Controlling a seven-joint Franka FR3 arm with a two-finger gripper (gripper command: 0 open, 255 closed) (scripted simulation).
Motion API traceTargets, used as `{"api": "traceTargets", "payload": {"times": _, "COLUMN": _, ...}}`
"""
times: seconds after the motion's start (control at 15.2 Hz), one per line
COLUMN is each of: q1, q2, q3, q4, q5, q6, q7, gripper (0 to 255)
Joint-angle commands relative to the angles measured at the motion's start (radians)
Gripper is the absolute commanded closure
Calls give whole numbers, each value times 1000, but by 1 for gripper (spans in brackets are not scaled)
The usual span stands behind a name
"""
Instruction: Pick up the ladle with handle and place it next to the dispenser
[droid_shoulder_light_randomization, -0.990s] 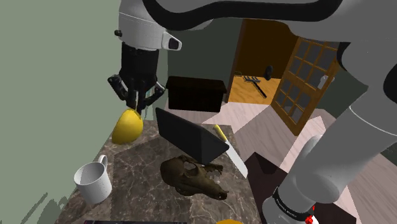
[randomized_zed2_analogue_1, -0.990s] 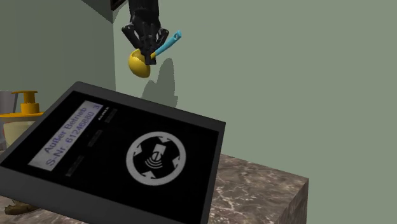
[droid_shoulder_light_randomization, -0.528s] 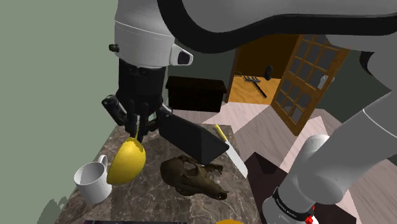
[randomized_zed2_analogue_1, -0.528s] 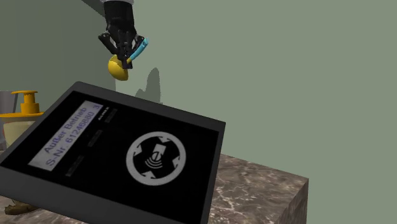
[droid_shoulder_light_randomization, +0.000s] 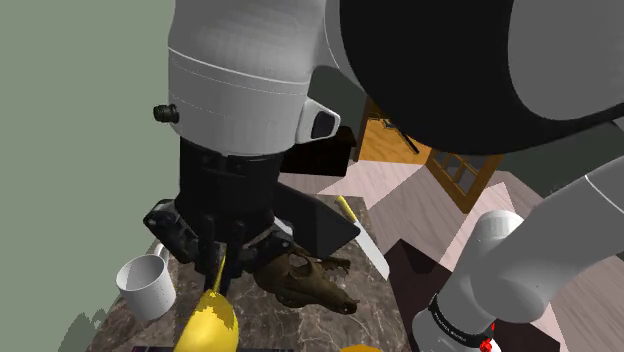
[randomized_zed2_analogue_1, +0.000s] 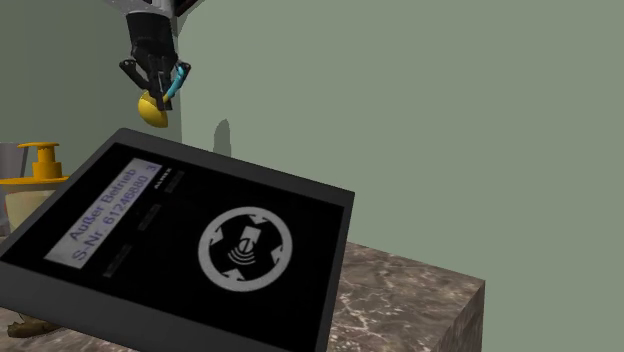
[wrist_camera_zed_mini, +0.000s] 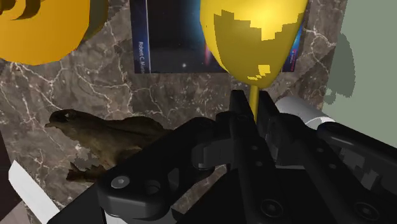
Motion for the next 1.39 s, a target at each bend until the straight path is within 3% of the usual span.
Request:
{"api": "traceTargets", "payload": {"times": 0.0, "q1": 17, "q2": -17, "q3": 31, "q4": 0, "q5": 12, "q6": -3, "q7": 48, "gripper": 255}}
{"api": "traceTargets", "payload": {"times": 0.46, "q1": 54, "q2": -32, "q3": 155, "q4": 32, "q5": 28, "q6": -6, "q7": 210, "gripper": 255}}
{"api": "traceTargets", "payload": {"times": 0.86, "q1": 52, "q2": 3, "q3": 305, "q4": 104, "q5": 8, "q6": -6, "q7": 371, "gripper": 255}}
{"api": "traceTargets", "payload": {"times": 1.12, "q1": 13, "q2": 57, "q3": 451, "q4": 174, "q5": -37, "q6": -5, "q7": 496, "gripper": 255}}
{"api": "traceTargets", "payload": {"times": 1.25, "q1": -31, "q2": 97, "q3": 556, "q4": 217, "q5": -76, "q6": -5, "q7": 566, "gripper": 255}}
{"api": "traceTargets", "payload": {"times": 1.32, "q1": -74, "q2": 129, "q3": 641, "q4": 246, "q5": -109, "q6": -5, "q7": 615, "gripper": 255}}
